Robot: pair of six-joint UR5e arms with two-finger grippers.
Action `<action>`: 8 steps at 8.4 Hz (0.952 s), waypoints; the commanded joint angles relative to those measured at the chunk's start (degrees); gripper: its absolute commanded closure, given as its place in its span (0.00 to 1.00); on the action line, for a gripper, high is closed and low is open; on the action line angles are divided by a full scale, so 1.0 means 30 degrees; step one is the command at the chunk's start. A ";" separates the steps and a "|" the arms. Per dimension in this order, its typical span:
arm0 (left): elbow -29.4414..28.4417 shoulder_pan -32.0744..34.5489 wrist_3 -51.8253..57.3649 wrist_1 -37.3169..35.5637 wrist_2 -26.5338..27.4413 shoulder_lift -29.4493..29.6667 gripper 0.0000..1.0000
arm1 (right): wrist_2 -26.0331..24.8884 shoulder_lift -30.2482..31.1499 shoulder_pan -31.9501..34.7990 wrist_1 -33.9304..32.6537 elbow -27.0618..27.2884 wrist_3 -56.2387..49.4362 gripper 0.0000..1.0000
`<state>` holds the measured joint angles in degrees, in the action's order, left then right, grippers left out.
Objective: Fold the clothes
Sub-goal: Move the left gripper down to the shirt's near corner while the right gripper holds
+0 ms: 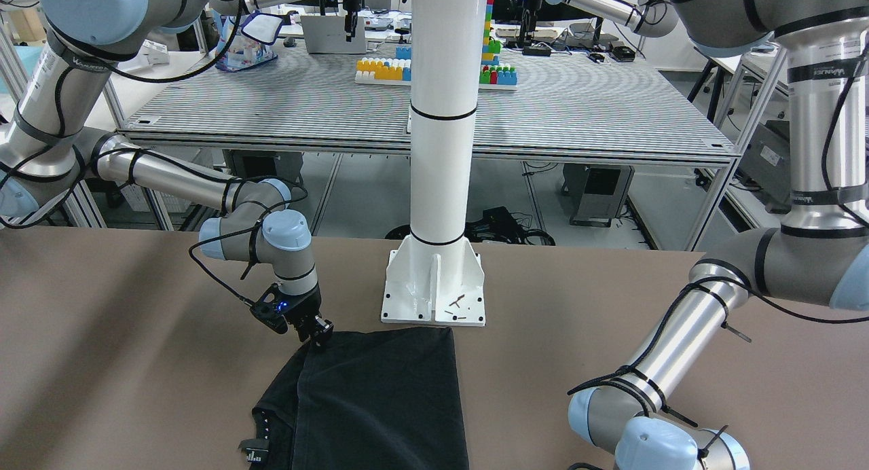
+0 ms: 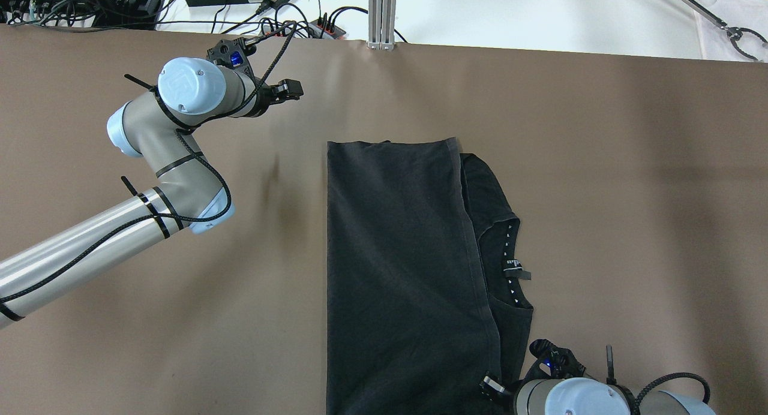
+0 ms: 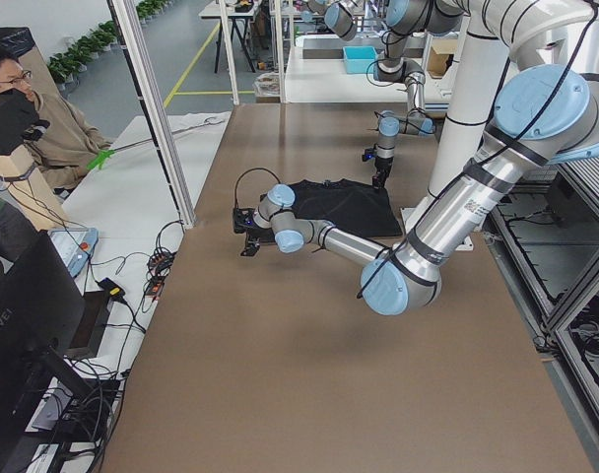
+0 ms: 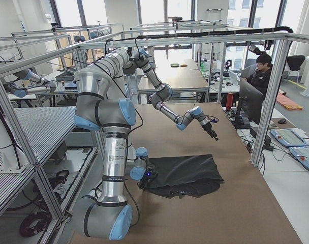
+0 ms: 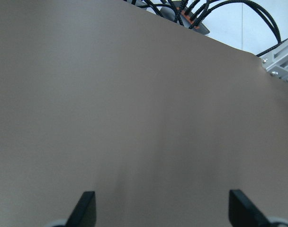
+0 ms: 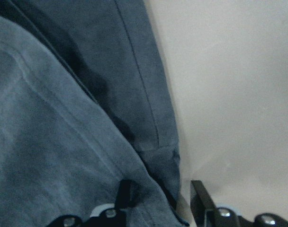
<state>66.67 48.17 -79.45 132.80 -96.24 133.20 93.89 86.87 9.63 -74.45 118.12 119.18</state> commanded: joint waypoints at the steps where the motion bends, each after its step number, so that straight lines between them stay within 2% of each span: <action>1: 0.0189 -0.0001 -0.0058 0.0000 0.0001 -0.0131 0.00 | -0.0006 0.0046 -0.0045 0.0001 -0.0144 -0.0089 0.52; 2: 0.0189 -0.0001 -0.0145 0.0000 0.0030 -0.0131 0.00 | -0.0006 0.0017 -0.0074 0.0001 -0.0116 -0.0060 0.65; 3: 0.0189 -0.0001 -0.0175 0.0000 0.0031 -0.0131 0.00 | -0.0006 -0.0041 -0.0074 0.0001 -0.0115 -0.0060 0.91; 4: 0.0189 -0.0088 -0.0234 0.0000 0.0031 -0.0131 0.00 | -0.0006 -0.0042 -0.0074 0.0001 -0.0115 -0.0089 1.00; 7: 0.0479 -0.0089 -0.0293 0.0000 0.0002 -0.0160 0.00 | 0.0111 -0.0422 -0.0074 -0.0144 0.0527 -0.0030 1.00; 8: 0.1584 -0.0176 -0.0467 -0.0319 -0.0144 -0.0799 0.00 | 0.0198 -0.0394 -0.0045 -0.0232 0.0761 -0.0030 1.00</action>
<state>67.80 47.90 -80.29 132.76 -96.21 132.67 94.11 85.94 9.40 -74.70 119.09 119.07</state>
